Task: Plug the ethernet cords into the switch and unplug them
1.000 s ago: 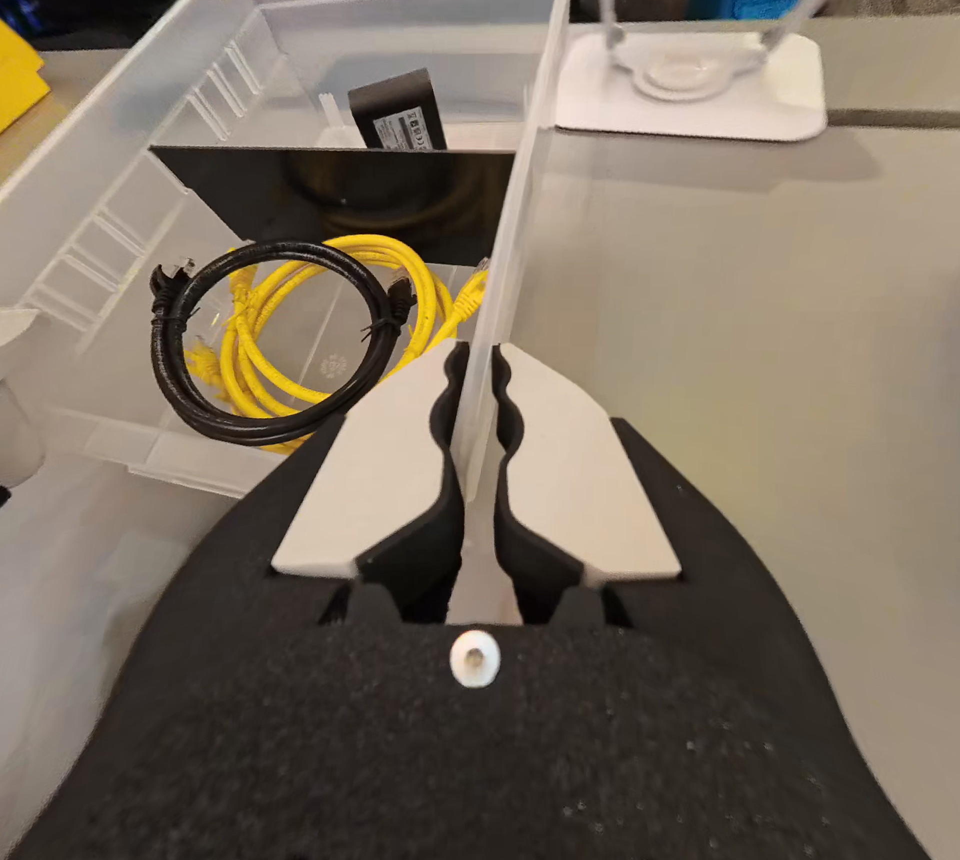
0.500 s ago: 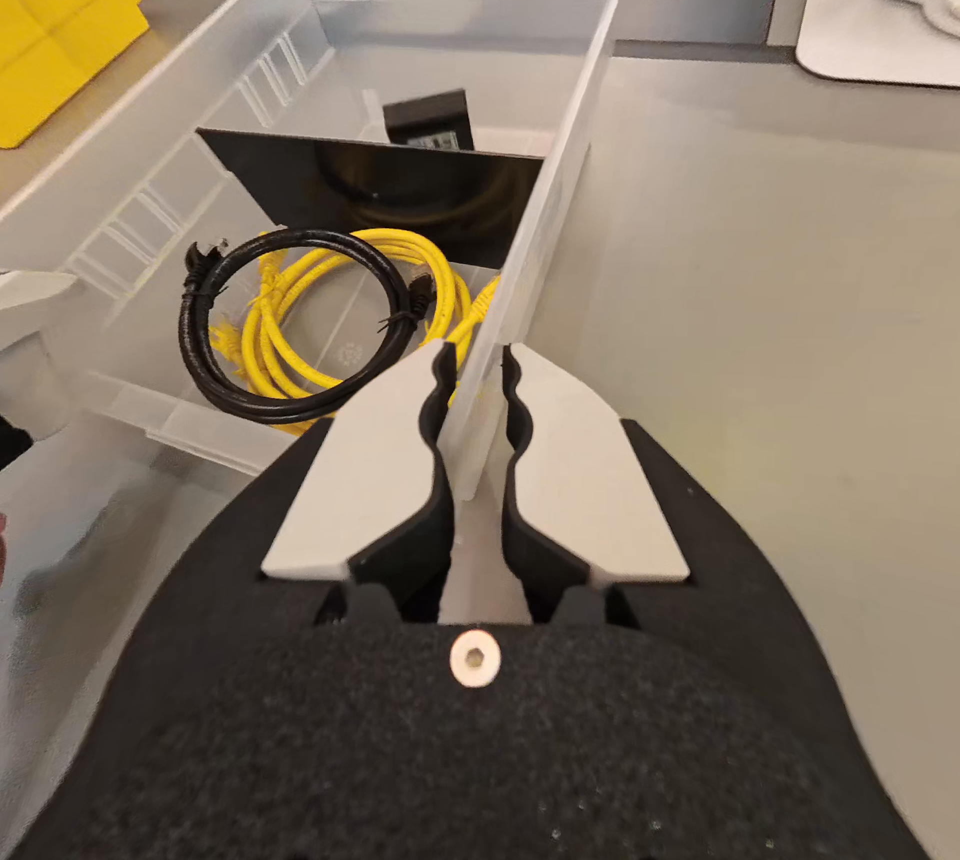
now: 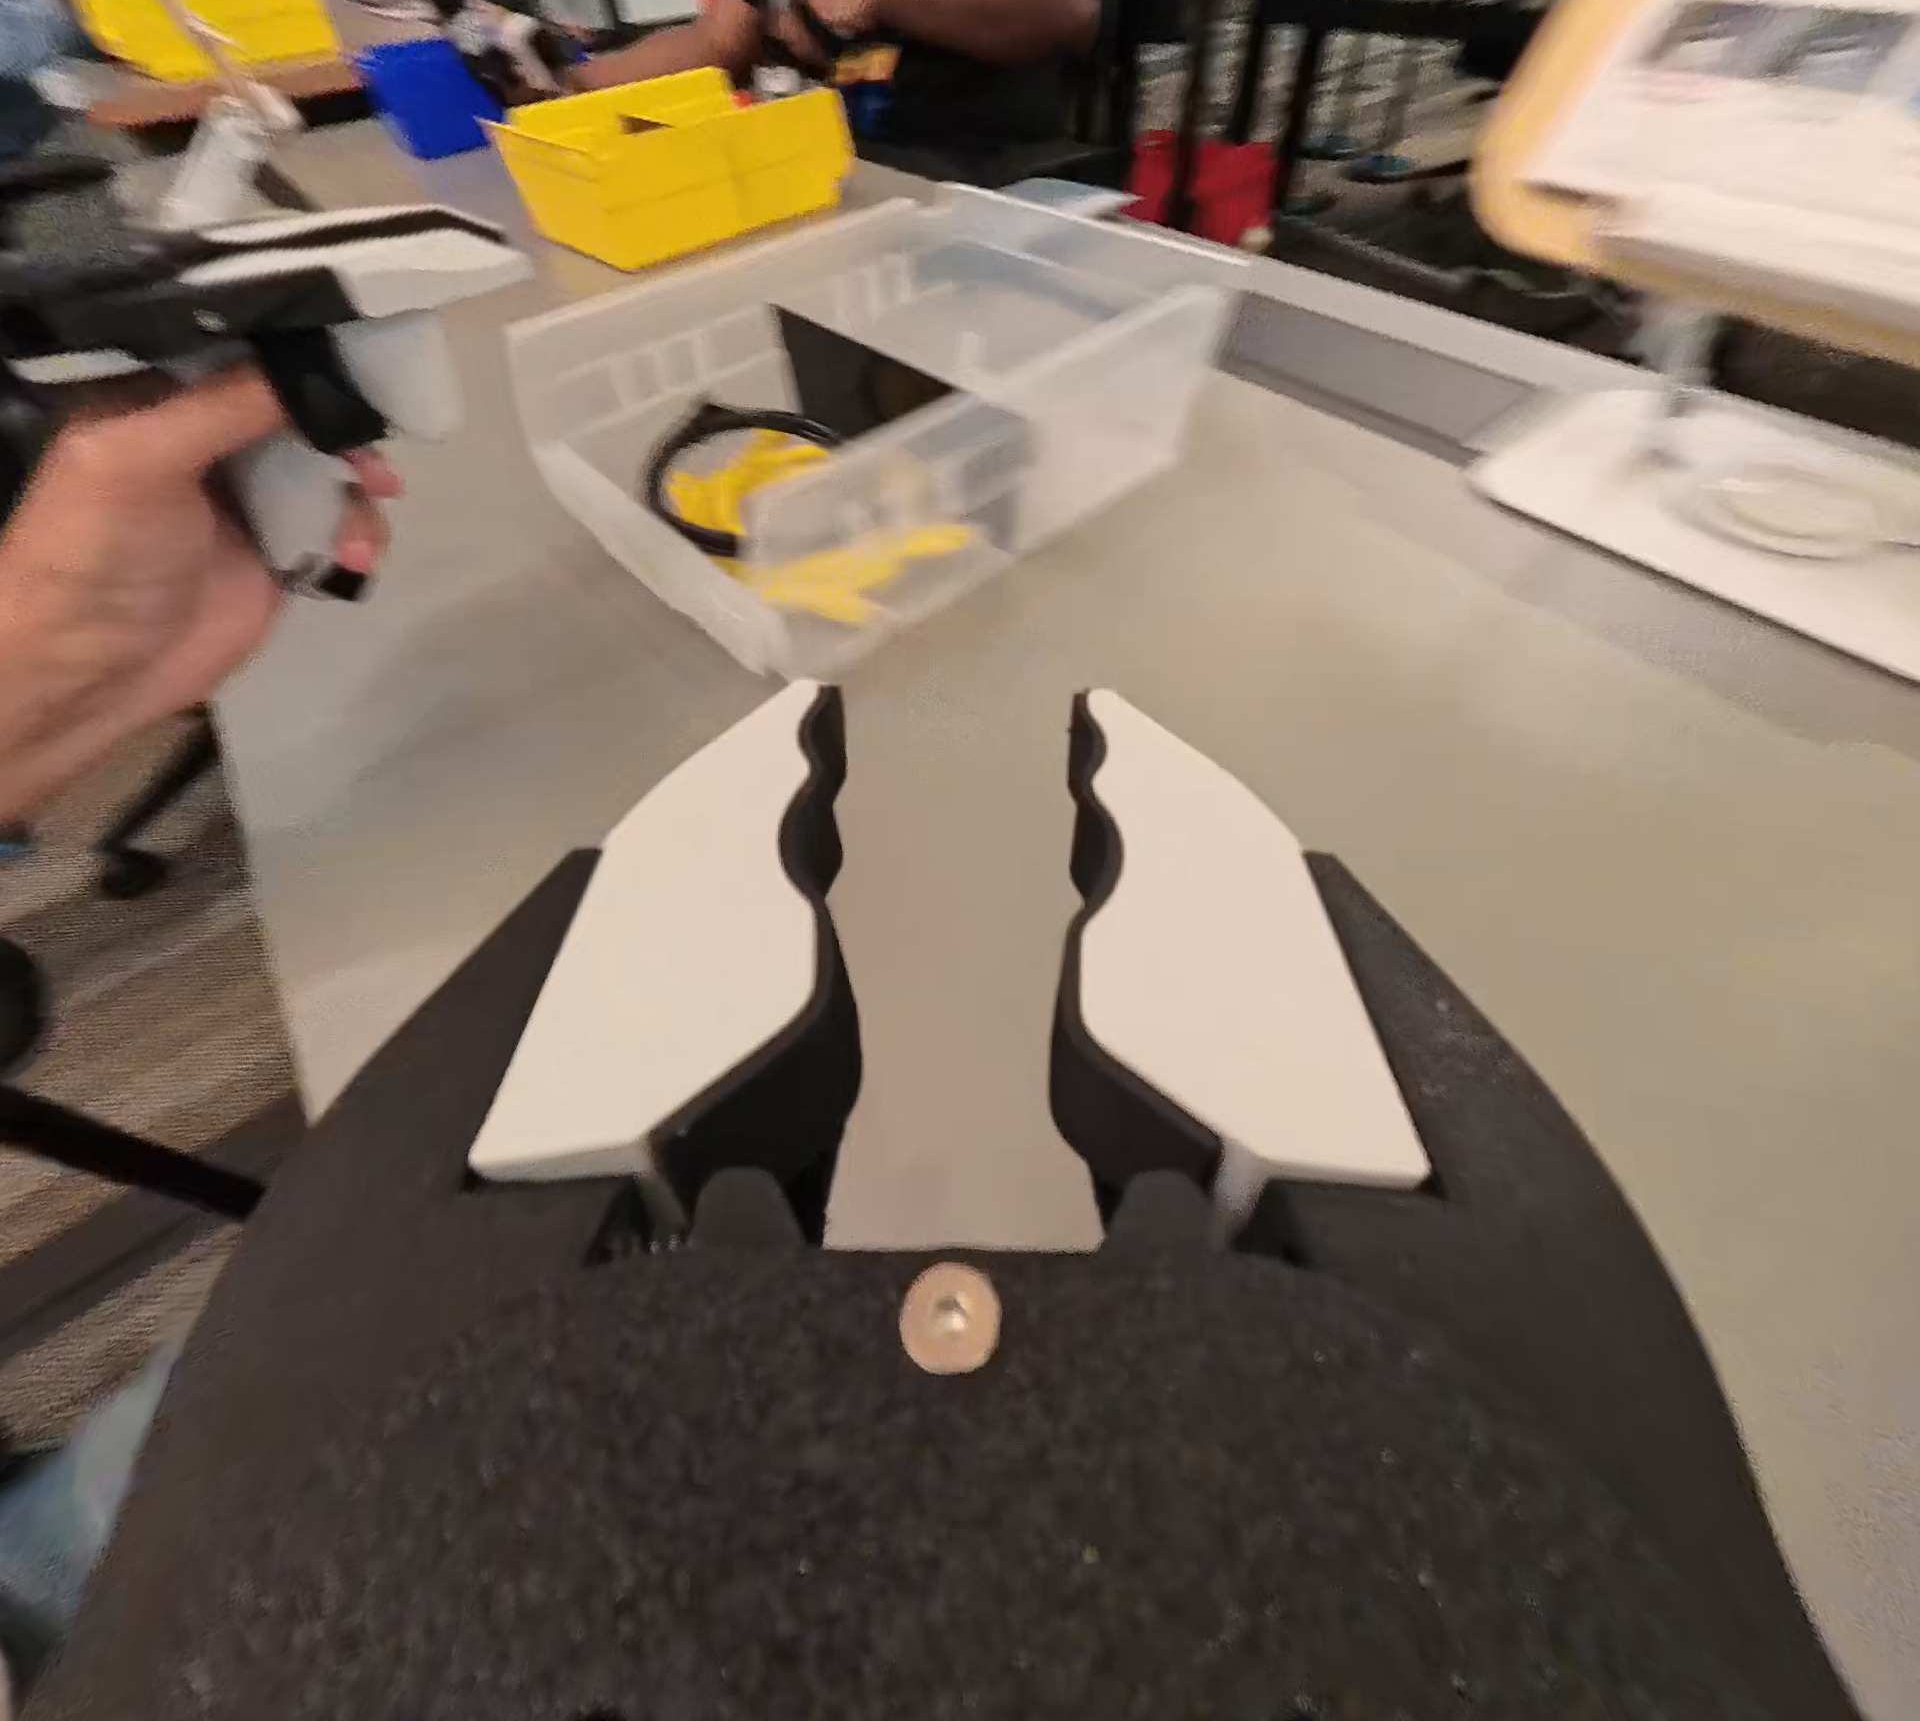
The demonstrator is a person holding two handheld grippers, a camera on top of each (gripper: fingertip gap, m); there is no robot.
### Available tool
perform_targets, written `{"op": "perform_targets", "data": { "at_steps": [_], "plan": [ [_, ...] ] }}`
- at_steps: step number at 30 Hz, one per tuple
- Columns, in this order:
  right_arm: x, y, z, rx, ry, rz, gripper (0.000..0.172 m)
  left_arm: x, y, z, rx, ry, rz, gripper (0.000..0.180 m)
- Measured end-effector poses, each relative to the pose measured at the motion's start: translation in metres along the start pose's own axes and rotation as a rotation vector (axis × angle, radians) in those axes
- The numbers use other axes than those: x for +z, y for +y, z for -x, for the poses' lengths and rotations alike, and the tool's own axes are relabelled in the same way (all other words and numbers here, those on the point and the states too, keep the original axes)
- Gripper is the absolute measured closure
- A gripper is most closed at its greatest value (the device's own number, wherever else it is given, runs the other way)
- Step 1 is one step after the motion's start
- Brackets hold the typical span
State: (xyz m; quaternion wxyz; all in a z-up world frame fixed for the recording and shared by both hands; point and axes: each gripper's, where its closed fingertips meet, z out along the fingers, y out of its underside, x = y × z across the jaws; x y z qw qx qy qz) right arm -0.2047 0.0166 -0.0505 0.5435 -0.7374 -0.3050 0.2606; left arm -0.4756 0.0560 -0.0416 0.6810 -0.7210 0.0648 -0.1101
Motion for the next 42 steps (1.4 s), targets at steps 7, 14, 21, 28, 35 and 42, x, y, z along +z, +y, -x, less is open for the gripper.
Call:
{"op": "perform_targets", "data": {
  "at_steps": [7, 14, 21, 28, 35, 42],
  "plan": [
    [-0.2, 0.053, -0.183, -0.069, 0.573, -0.008, 0.126, -0.009, 0.047, -0.073, -0.112, 0.177, 0.158, 0.118],
    [-0.283, 0.126, -0.256, 0.21, 0.742, 0.003, 0.119, -0.022, 0.059, -0.08, -0.045, 0.155, 0.214, 0.134],
    [-0.27, 0.129, -0.248, 0.256, 0.709, -0.007, 0.121, -0.023, 0.063, -0.078, -0.013, 0.146, 0.226, 0.13],
    [-0.261, 0.125, -0.237, 0.197, 0.692, 0.019, 0.123, -0.022, 0.061, -0.08, -0.039, 0.181, 0.232, 0.127],
    [-0.243, 0.079, -0.196, 0.055, 0.587, -0.032, 0.125, 0.015, 0.012, -0.075, 0.108, 0.294, 0.342, 0.116],
    [-0.206, 0.084, -0.173, -0.047, 0.49, 0.05, 0.125, 0.127, -0.008, -0.015, 0.201, 0.259, 0.778, 0.11]
  ]
}}
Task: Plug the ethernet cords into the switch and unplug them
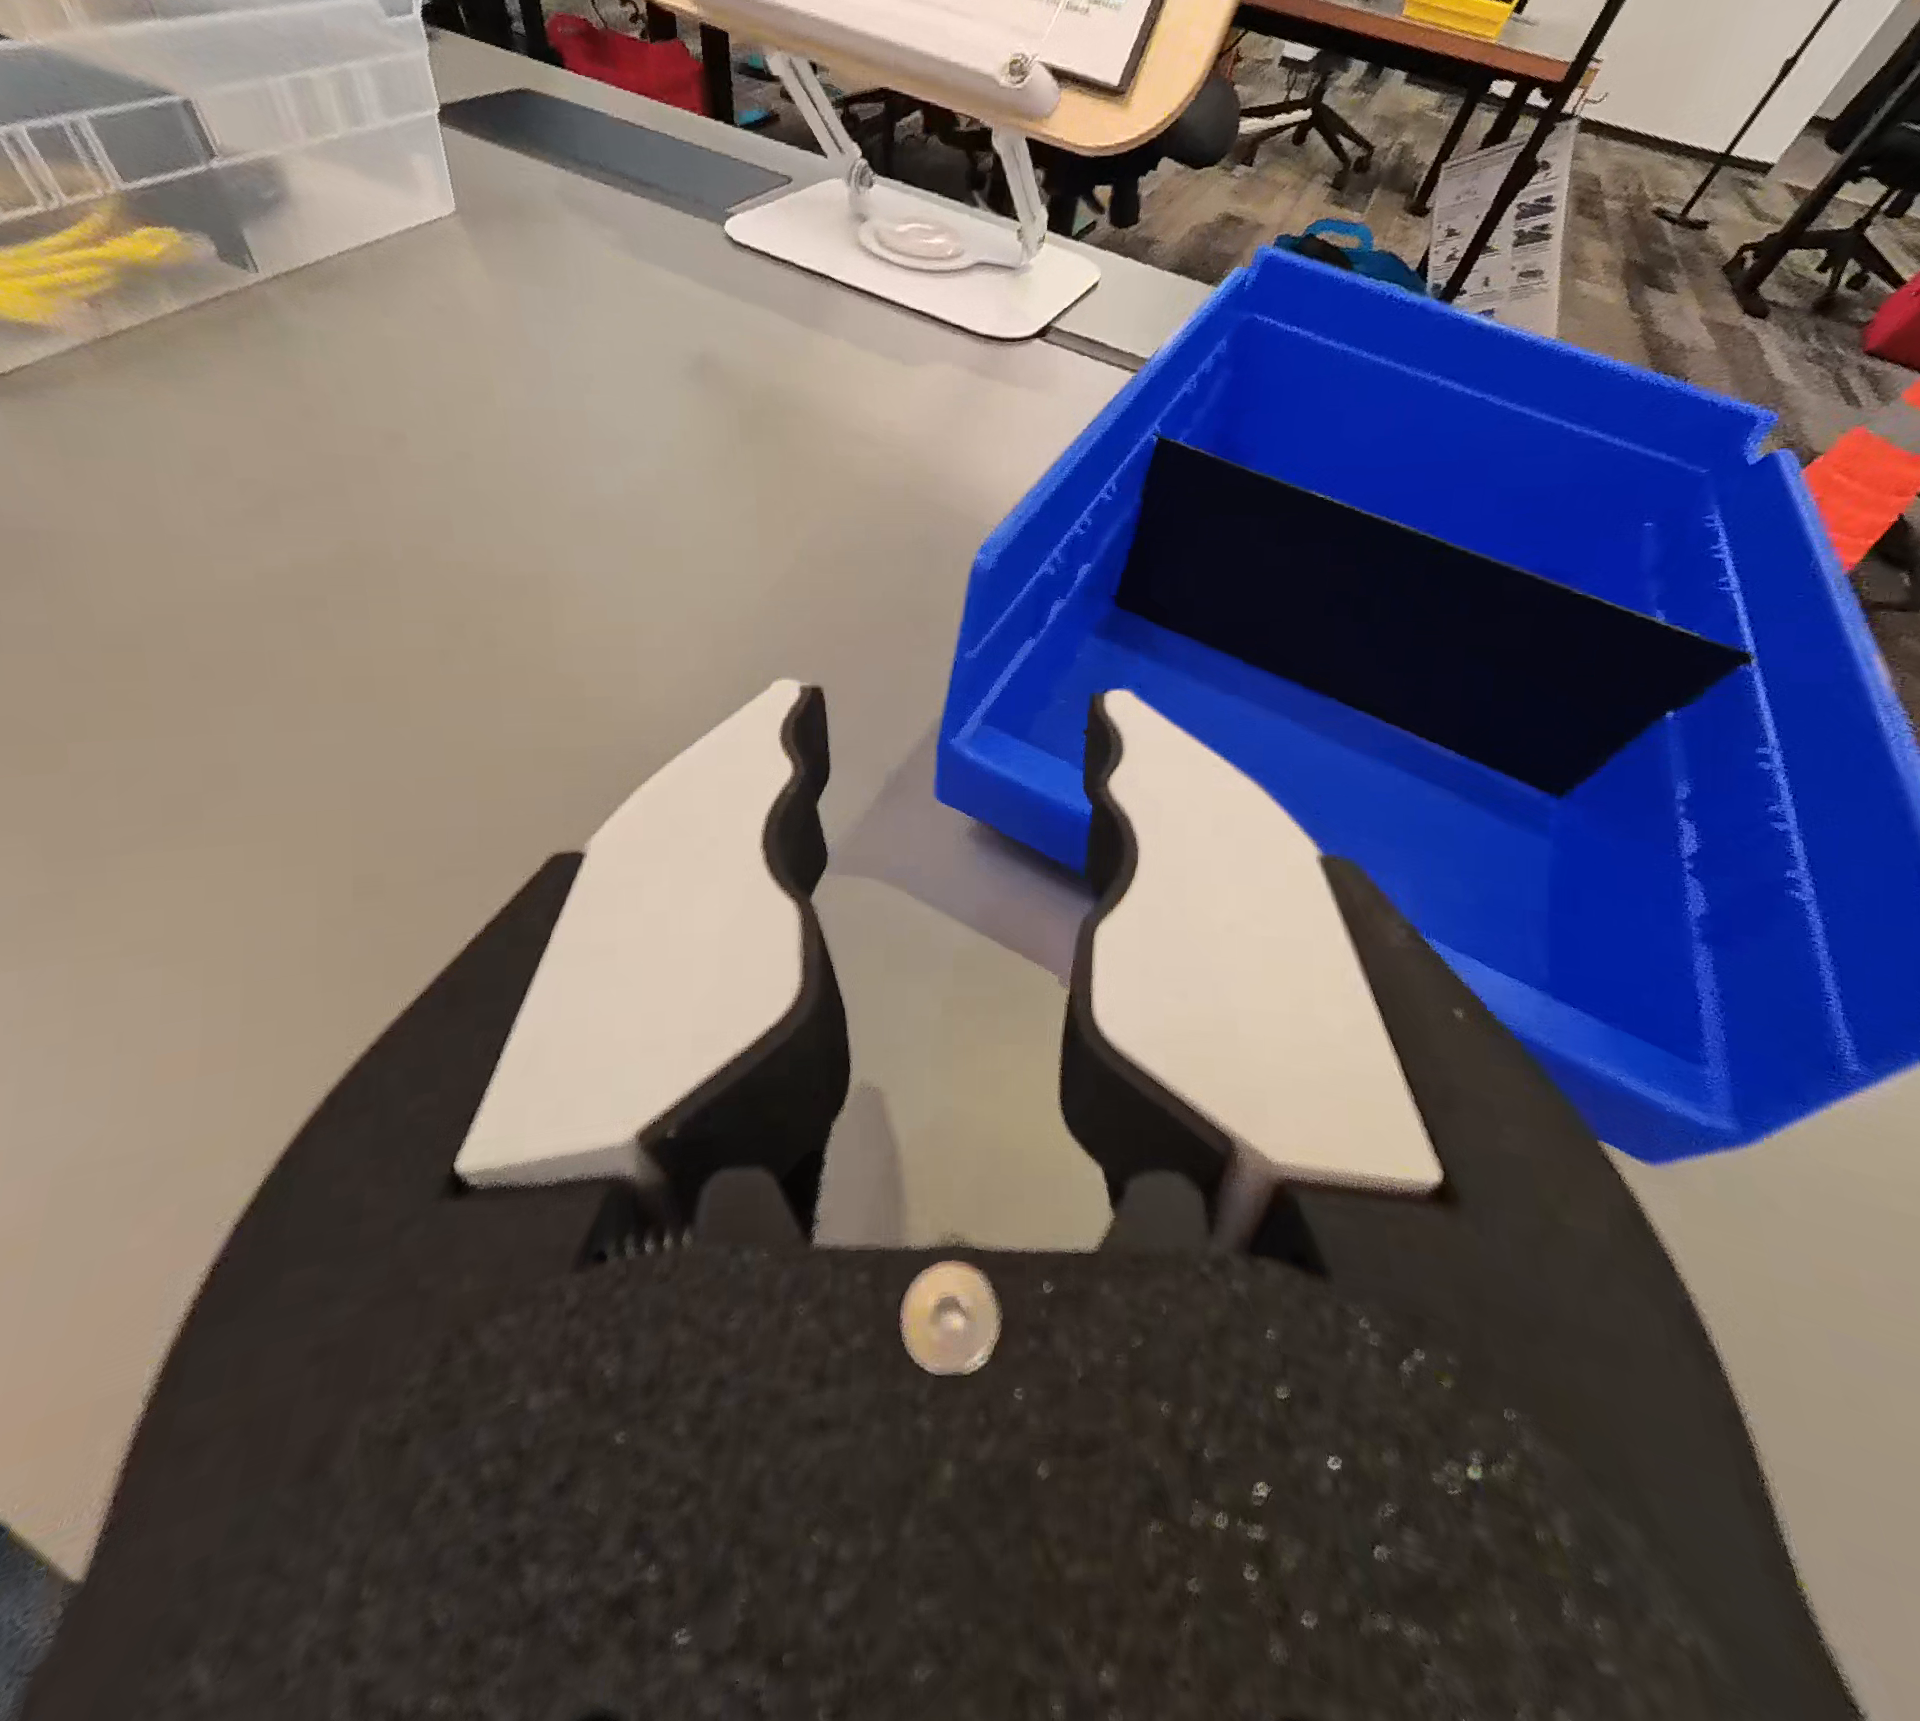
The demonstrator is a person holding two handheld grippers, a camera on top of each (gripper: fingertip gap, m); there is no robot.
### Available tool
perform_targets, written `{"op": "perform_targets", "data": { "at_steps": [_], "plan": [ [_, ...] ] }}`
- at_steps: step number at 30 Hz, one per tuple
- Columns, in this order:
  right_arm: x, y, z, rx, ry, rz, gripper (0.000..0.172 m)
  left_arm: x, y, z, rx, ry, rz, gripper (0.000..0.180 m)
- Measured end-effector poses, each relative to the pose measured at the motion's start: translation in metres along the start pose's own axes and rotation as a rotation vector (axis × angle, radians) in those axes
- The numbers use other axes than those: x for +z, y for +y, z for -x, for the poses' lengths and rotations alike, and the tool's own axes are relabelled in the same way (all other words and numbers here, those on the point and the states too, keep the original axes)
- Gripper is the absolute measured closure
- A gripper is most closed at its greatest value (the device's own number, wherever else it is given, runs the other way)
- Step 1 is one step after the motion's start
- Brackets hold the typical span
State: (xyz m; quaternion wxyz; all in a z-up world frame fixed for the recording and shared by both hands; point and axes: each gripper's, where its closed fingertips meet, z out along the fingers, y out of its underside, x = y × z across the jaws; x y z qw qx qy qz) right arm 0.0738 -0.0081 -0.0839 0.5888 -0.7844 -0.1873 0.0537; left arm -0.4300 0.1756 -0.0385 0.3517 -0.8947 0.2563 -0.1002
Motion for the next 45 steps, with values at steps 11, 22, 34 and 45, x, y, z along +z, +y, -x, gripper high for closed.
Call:
{"op": "perform_targets", "data": {
  "at_steps": [11, 22, 34, 45],
  "plan": [
    [0.022, 0.028, 0.008, 0.033, -0.045, 0.08, 0.126, 0.133, 0.042, 0.056, -0.143, 0.076, 0.611, 0.096],
    [0.03, 0.034, 0.015, -0.017, -0.082, 0.111, 0.126, 0.145, 0.064, 0.06, -0.343, 0.058, 0.803, 0.148],
    [0.021, 0.029, 0.018, -0.168, -0.043, 0.106, 0.127, 0.12, 0.05, 0.063, -0.346, 0.083, 0.74, 0.151],
    [0.022, 0.033, 0.019, -0.198, -0.044, 0.12, 0.127, 0.119, 0.038, 0.054, -0.286, 0.117, 0.7, 0.18]
  ]
}}
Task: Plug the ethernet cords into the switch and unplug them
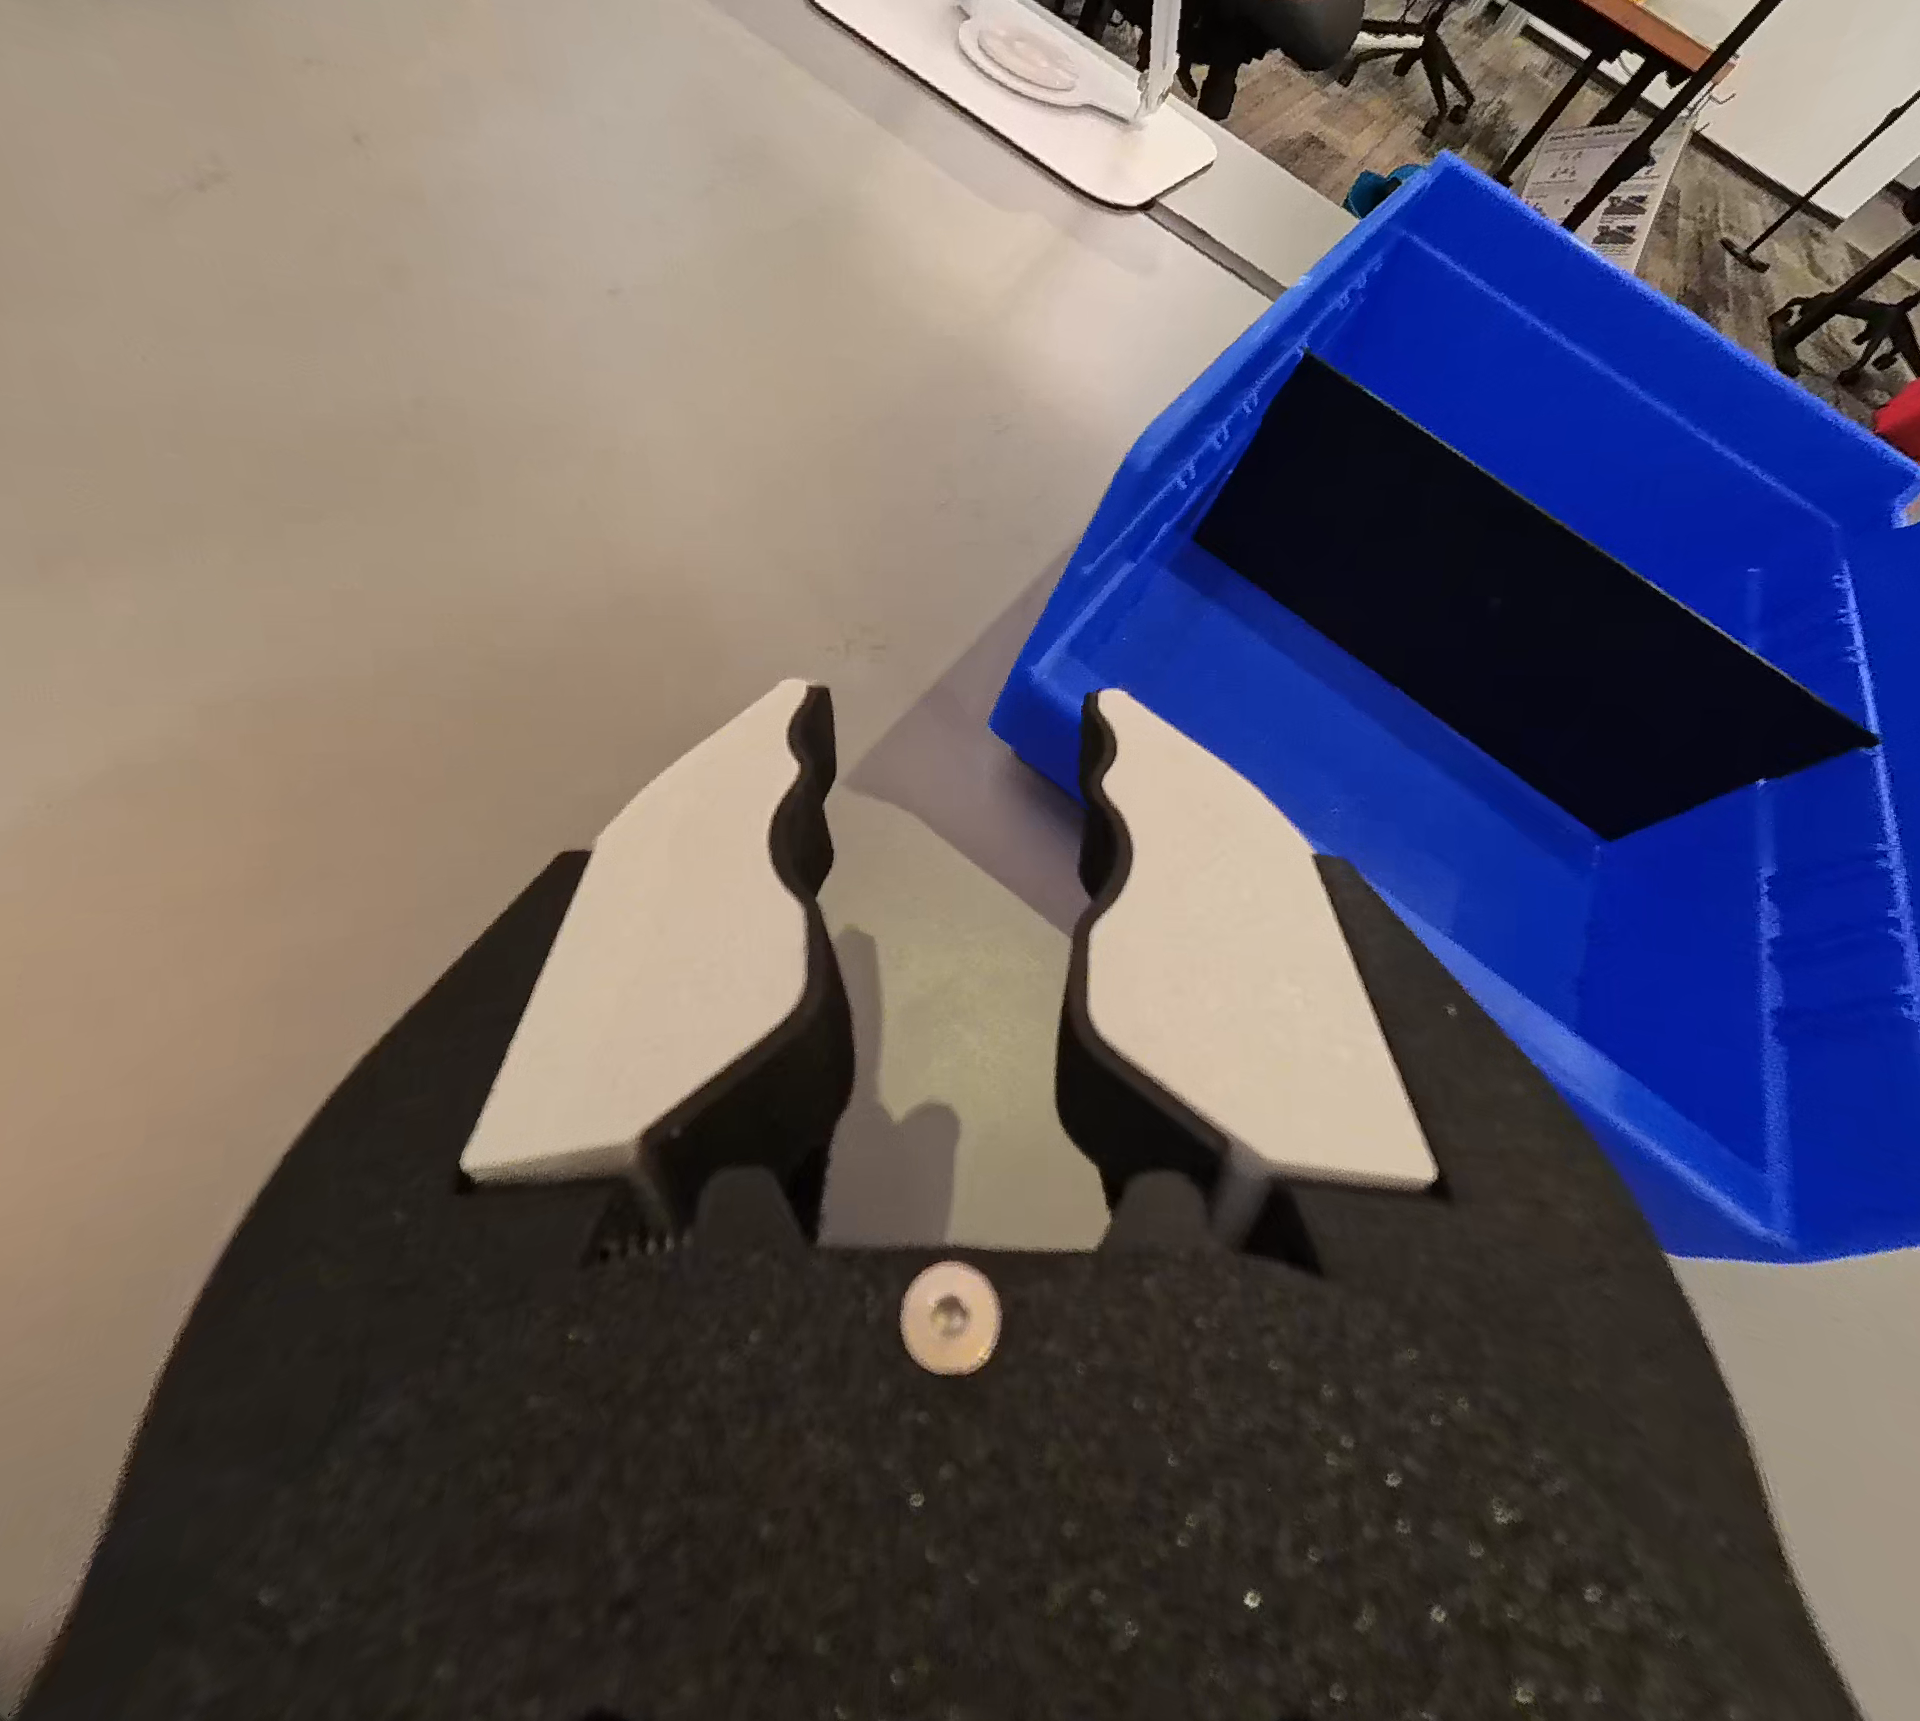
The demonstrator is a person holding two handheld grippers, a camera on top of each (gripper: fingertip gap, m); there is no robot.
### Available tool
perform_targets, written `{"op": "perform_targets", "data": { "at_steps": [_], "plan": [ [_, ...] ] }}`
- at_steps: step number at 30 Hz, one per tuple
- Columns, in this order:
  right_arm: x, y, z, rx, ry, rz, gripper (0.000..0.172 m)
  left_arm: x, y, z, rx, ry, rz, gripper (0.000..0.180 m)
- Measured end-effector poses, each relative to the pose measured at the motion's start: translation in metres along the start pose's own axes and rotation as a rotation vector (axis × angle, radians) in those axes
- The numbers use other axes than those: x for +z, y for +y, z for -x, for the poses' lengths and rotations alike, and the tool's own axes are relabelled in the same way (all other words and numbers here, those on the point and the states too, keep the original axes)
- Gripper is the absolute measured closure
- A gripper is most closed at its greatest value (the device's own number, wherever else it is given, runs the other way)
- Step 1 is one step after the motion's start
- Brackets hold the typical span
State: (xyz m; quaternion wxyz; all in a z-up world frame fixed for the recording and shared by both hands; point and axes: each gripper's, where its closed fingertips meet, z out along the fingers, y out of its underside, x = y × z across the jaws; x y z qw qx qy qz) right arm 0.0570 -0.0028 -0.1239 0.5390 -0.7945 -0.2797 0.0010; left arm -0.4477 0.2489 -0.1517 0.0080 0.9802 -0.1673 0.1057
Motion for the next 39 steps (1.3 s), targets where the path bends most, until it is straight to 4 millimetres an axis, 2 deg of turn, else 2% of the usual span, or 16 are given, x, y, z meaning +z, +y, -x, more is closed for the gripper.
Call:
{"op": "perform_targets", "data": {
  "at_steps": [2, 6, 8, 11, 14, 15, 16, 20, 23, 27, 29, 31, 35, 39],
  "plan": [
    [0.0, 0.001, 0.0, -0.012, 0.003, 0.006, 0.128, 0.003, 0.004, 0.002, -0.004, -0.003, 0.028, 0.173],
    [0.001, 0.002, 0.001, -0.019, 0.001, 0.015, 0.128, 0.009, 0.01, 0.001, -0.125, 0.061, 0.087, 0.119],
    [0.002, 0.002, 0.002, -0.021, -0.006, 0.016, 0.128, 0.01, 0.01, 0.009, -0.172, 0.016, 0.093, 0.093],
    [0.004, 0.004, 0.005, -0.029, -0.016, 0.024, 0.128, 0.016, 0.015, 0.017, -0.169, -0.072, 0.135, 0.08],
    [0.006, 0.006, 0.009, -0.04, -0.031, 0.037, 0.127, 0.034, 0.025, 0.011, -0.159, -0.083, 0.215, 0.081],
    [0.007, 0.007, 0.01, -0.044, -0.031, 0.042, 0.127, 0.036, 0.027, 0.014, -0.147, -0.123, 0.238, 0.096],
    [0.007, 0.007, 0.01, -0.048, -0.027, 0.046, 0.128, 0.035, 0.024, 0.013, -0.099, -0.136, 0.233, 0.118],
    [0.004, 0.009, 0.009, -0.092, 0.003, 0.062, 0.128, 0.033, 0.024, 0.011, -0.064, -0.143, 0.257, 0.119],
    [0.002, 0.005, 0.009, -0.104, 0.016, 0.044, 0.128, 0.018, 0.019, 0.0, -0.021, -0.067, 0.2, 0.119],
    [0.004, -0.006, 0.016, -0.088, -0.028, -0.018, 0.128, -0.024, 0.013, -0.018, 0.088, 0.056, 0.081, 0.119],
    [0.01, -0.021, 0.024, -0.067, -0.081, -0.07, 0.126, -0.045, 0.014, -0.03, 0.084, 0.103, 0.039, 0.119],
    [0.023, -0.043, 0.033, -0.036, -0.13, -0.12, 0.121, -0.064, 0.014, -0.055, 0.077, 0.183, -0.005, 0.119],
    [0.058, -0.101, 0.072, -0.121, -0.275, -0.213, 0.1, -0.088, 0.02, -0.126, 0.195, 0.331, -0.026, 0.119],
    [0.094, -0.168, 0.104, -0.111, -0.445, -0.297, 0.095, -0.088, 0.035, -0.197, 0.308, 0.415, -0.008, 0.119]
  ]
}}
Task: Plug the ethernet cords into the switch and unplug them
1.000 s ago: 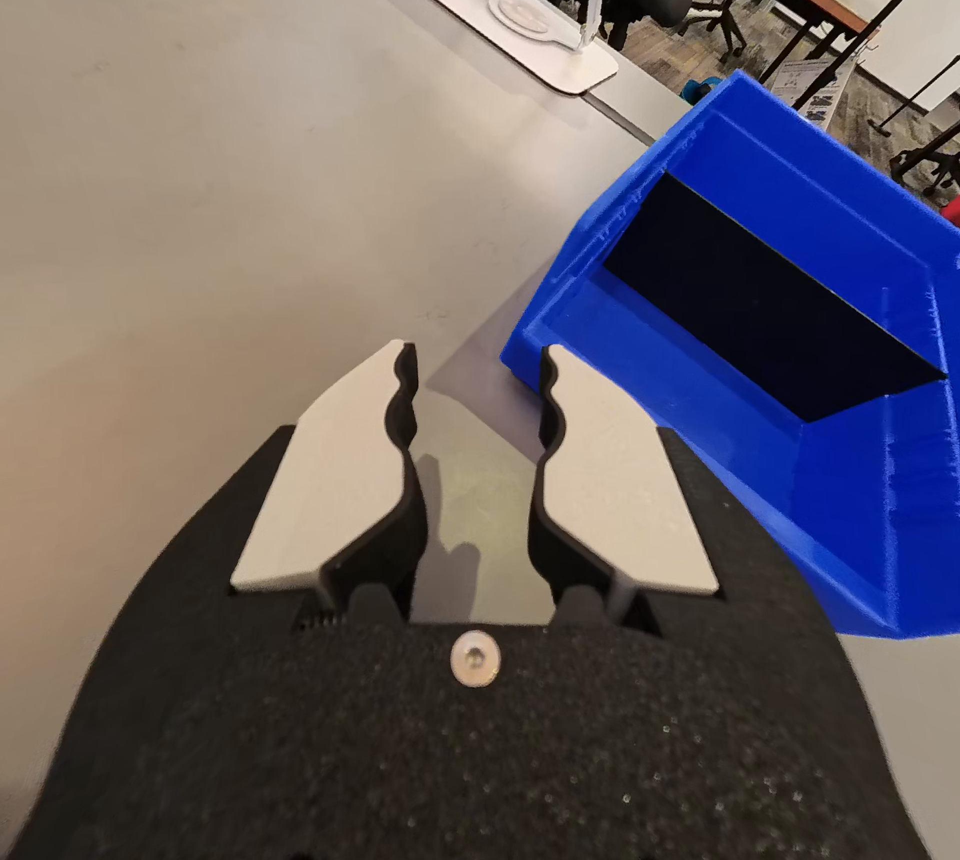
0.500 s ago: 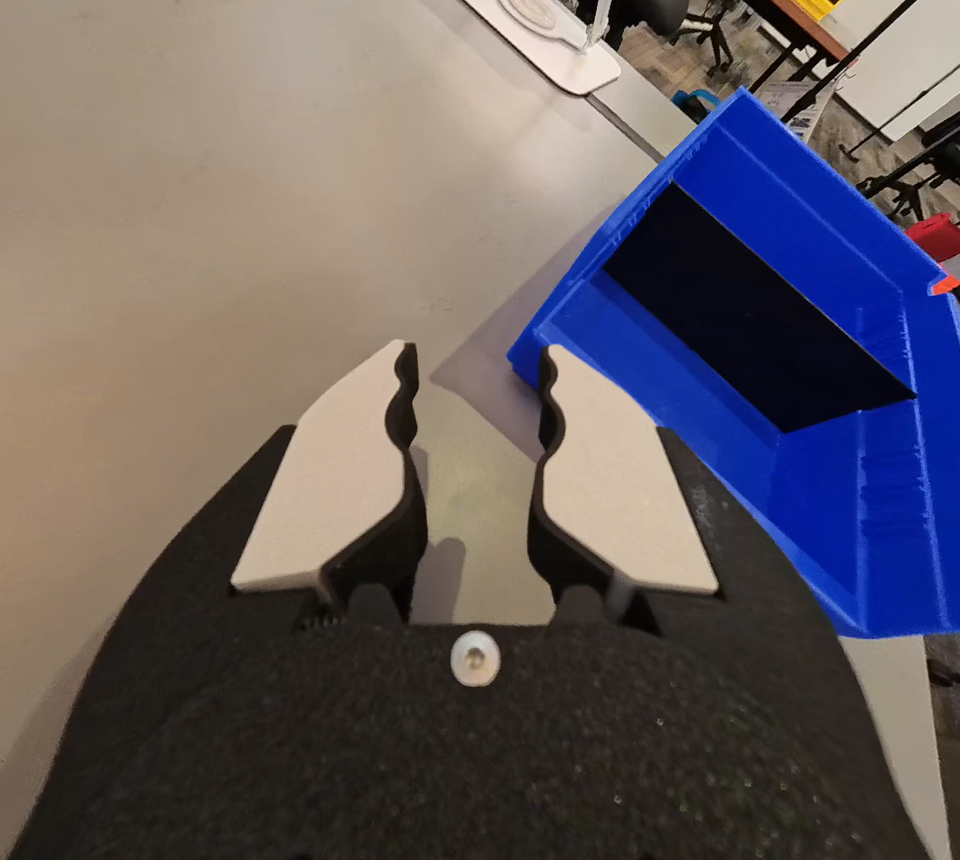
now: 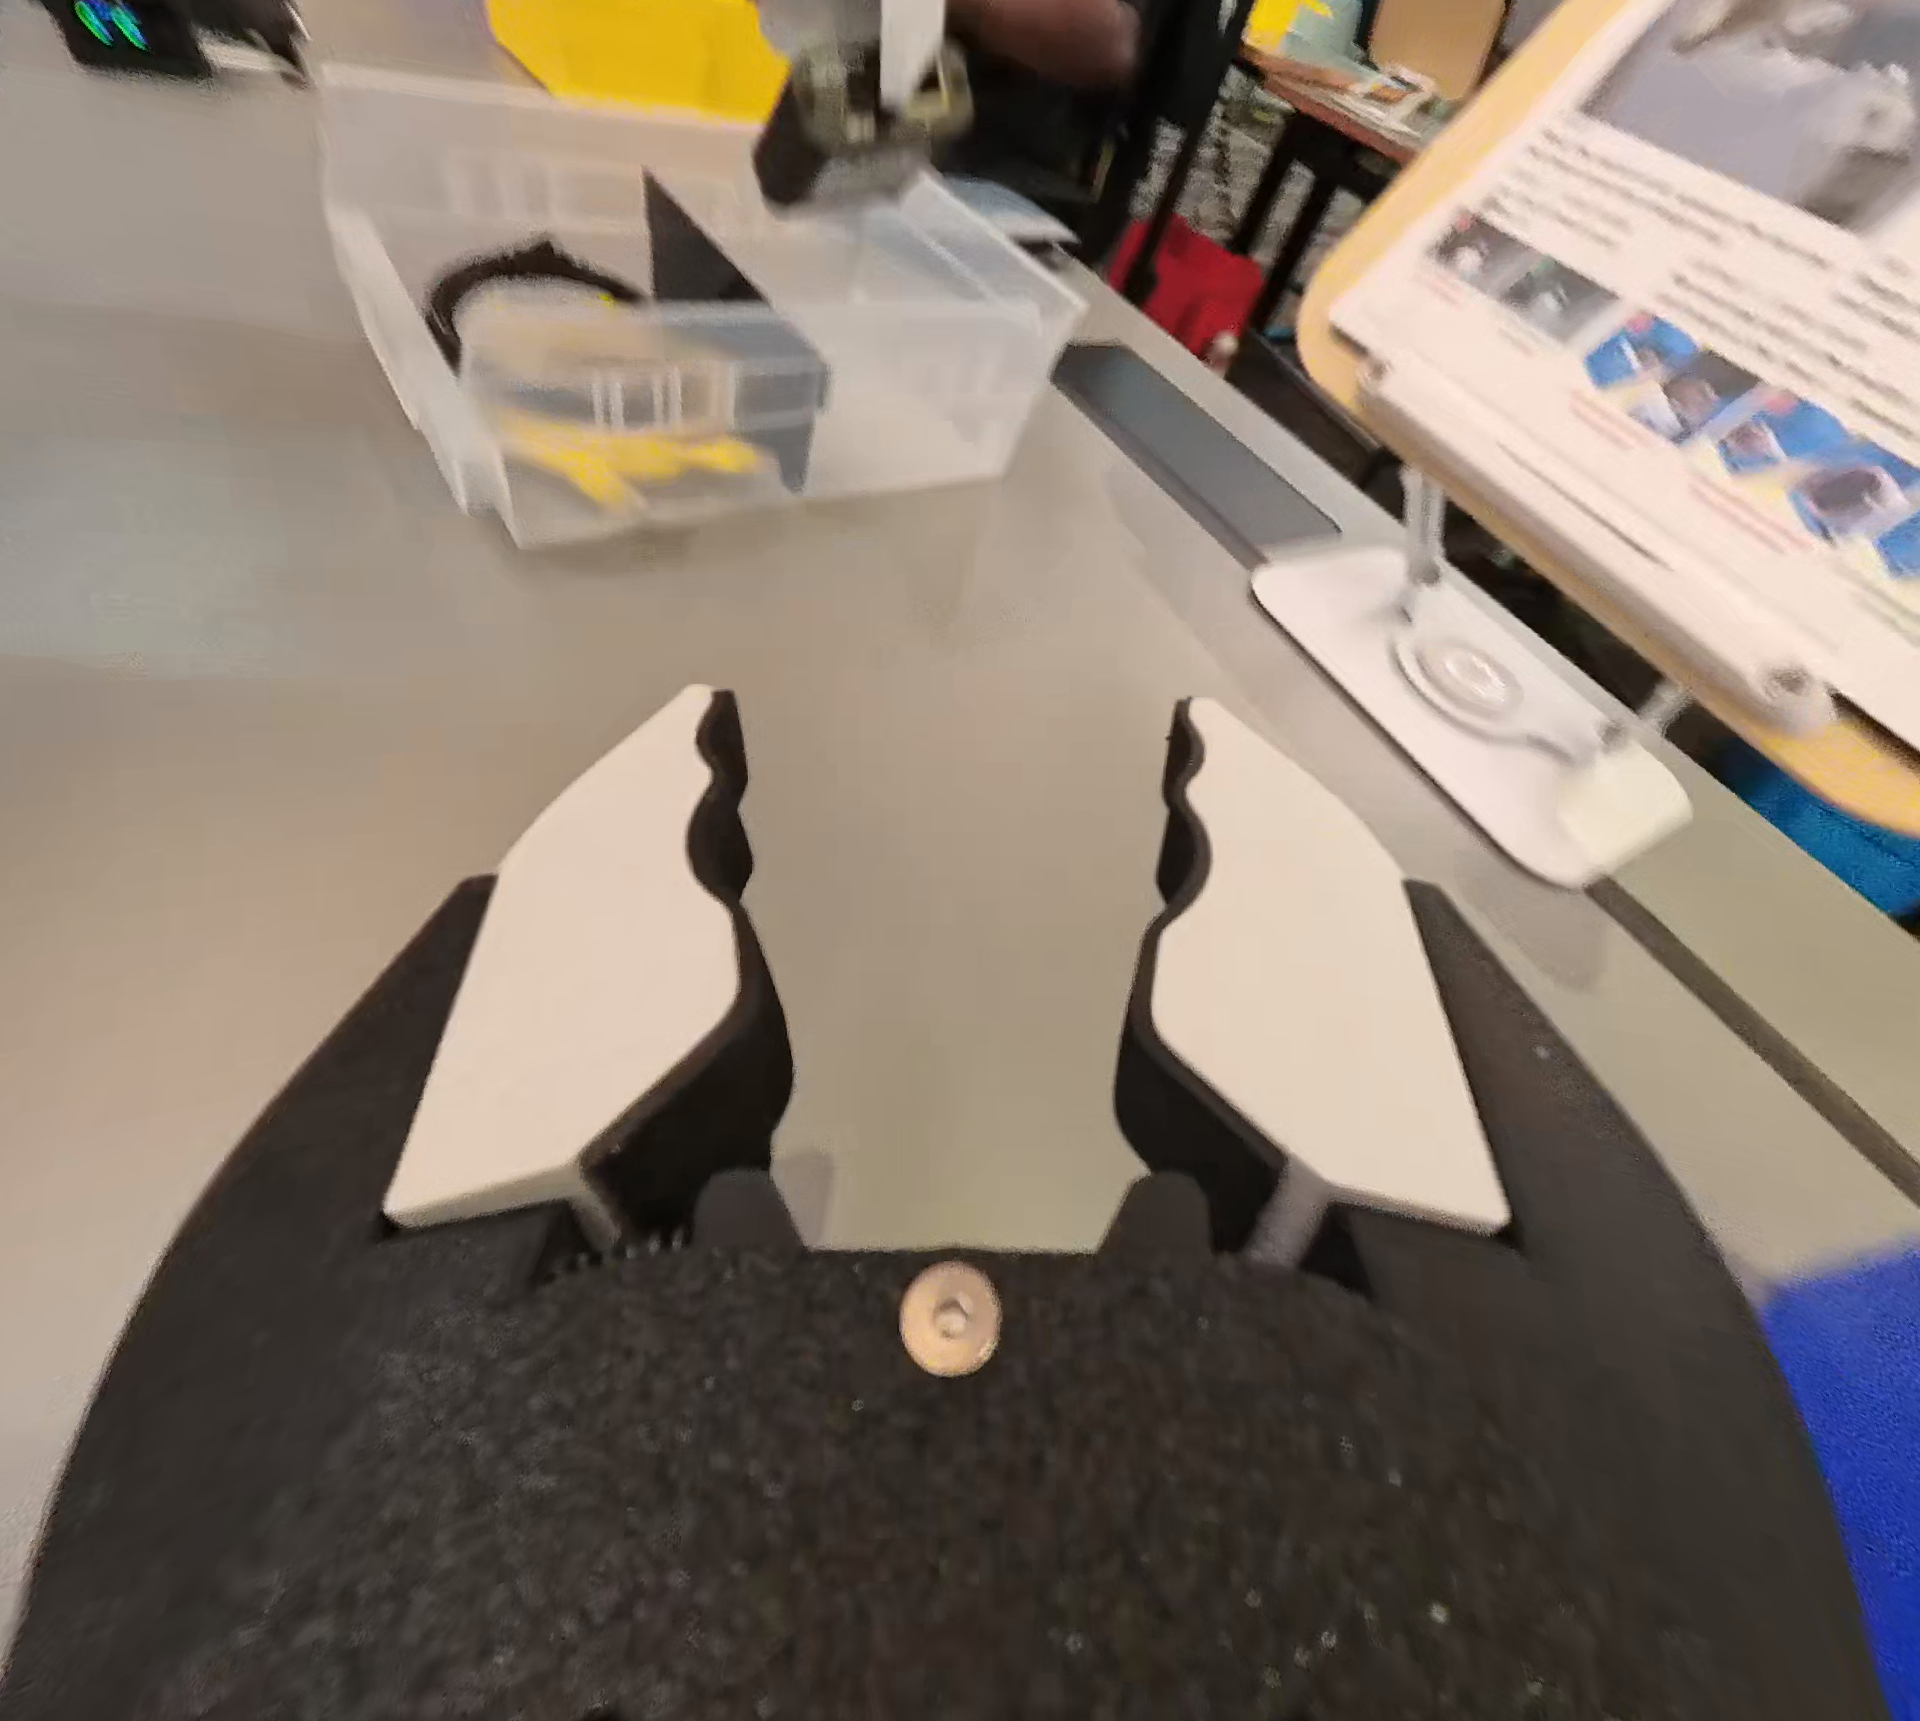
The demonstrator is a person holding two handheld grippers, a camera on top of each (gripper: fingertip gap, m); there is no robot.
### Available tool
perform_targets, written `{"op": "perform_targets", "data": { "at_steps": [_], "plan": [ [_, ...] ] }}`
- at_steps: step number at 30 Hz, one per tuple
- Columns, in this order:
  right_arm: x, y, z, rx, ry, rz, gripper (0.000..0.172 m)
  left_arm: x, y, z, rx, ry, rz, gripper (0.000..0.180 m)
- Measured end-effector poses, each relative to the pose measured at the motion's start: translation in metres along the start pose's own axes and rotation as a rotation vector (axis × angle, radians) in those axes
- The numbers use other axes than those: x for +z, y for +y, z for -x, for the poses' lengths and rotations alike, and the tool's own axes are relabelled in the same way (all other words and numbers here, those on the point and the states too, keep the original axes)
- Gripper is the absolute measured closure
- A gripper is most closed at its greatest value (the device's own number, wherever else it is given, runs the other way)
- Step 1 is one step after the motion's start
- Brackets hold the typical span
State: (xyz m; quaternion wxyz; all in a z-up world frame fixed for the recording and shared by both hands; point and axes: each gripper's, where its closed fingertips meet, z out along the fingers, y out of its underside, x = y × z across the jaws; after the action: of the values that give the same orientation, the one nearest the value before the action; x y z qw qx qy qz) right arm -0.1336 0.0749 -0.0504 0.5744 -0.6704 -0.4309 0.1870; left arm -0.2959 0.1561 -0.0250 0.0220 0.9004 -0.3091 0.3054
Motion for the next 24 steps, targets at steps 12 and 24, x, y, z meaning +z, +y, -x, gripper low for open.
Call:
{"op": "perform_targets", "data": {
  "at_steps": [12, 24],
  "plan": [
    [0.077, -0.032, 0.035, 0.037, -0.198, 0.04, 0.084, 0.087, 0.003, -0.071, 0.111, -0.059, 0.19, 0.119],
    [0.054, 0.005, 0.014, 0.132, -0.256, 0.12, 0.11, 0.074, -0.022, -0.092, 0.105, 0.191, -0.117, 0.115]
  ]
}}
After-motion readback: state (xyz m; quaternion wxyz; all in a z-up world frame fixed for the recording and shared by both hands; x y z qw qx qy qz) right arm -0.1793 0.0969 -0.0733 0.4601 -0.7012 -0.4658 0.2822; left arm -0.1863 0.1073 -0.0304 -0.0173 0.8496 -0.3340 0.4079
